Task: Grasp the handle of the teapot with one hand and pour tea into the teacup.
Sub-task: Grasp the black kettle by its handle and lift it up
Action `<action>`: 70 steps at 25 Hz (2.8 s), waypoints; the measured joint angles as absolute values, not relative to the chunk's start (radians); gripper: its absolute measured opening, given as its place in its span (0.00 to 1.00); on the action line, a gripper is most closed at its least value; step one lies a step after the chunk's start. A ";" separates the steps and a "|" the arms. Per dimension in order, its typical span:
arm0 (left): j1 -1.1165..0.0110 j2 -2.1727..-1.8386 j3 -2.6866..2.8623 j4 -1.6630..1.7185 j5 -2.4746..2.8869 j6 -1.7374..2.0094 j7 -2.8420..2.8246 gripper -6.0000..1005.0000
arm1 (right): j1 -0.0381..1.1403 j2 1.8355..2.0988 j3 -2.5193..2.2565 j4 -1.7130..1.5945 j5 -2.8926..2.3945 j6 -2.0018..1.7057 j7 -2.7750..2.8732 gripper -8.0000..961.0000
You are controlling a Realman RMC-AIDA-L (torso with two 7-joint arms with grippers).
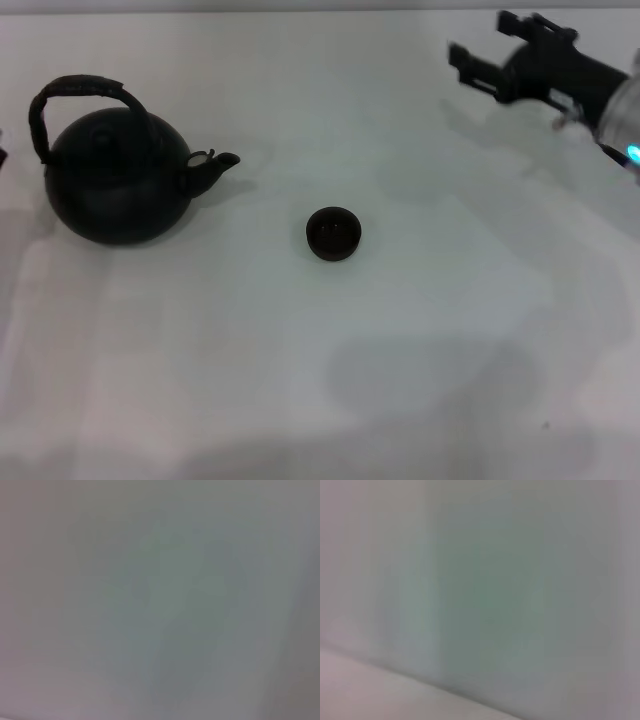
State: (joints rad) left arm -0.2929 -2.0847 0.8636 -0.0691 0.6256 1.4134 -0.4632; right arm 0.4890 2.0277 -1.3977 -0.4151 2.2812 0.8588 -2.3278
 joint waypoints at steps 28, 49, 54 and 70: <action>-0.278 -2.082 0.952 -0.058 0.733 1.424 -0.456 0.83 | 0.493 2.028 -1.367 -0.280 2.521 0.850 -2.650 0.86; -0.321 -2.083 0.948 -0.057 0.718 1.364 -0.452 0.83 | 0.498 2.028 -1.367 -0.273 2.522 0.858 -2.641 0.86; -0.328 -2.084 0.948 -0.057 0.717 1.359 -0.409 0.83 | 0.498 2.028 -1.367 -0.273 2.522 0.858 -2.641 0.86; -0.337 -2.085 0.947 -0.059 0.715 1.357 -0.369 0.50 | 0.502 2.028 -1.365 -0.273 2.532 0.853 -2.639 0.86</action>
